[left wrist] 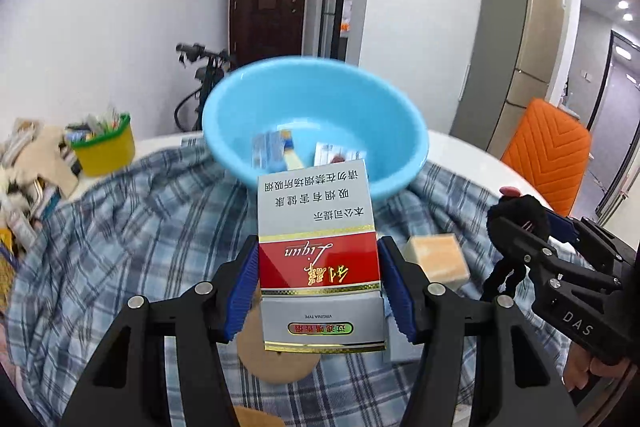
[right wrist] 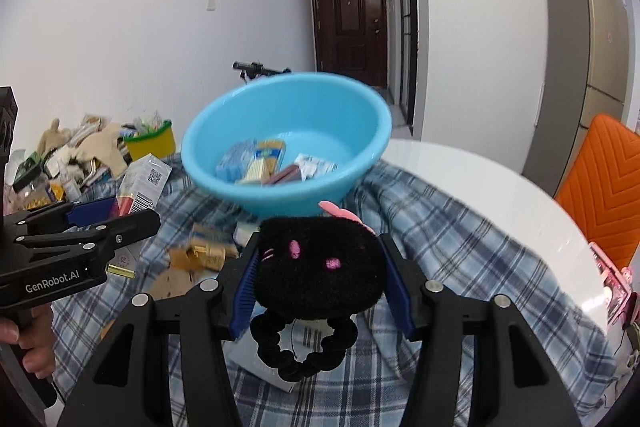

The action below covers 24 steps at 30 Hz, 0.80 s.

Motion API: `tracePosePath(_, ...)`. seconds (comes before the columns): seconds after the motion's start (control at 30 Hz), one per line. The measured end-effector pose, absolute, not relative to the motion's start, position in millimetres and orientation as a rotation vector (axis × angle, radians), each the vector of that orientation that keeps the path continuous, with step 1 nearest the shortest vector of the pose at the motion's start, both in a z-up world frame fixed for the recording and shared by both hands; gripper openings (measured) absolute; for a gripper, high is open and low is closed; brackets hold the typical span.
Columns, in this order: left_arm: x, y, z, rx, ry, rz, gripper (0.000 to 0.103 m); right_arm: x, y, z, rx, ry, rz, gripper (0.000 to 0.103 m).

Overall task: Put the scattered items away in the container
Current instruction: 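Carry the Liqun box and plush cat over the blue basin with both tools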

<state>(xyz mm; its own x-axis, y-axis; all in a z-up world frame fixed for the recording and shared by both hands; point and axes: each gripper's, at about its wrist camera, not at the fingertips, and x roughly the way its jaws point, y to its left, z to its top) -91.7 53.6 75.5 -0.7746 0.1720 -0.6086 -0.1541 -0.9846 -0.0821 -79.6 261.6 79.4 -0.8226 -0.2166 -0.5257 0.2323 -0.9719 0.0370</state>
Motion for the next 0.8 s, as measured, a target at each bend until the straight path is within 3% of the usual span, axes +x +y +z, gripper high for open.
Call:
tracePosePath(0.37,-104,65,154,-0.788,-0.024,2.827,0.061,-78,256,159,0.587,0.043,-2.850,0.054)
tracePosePath(0.8,-94,61,196,-0.652,-0.014,2.859,0.061,-70,249,185,0.519,0.071,-2.897,0.054)
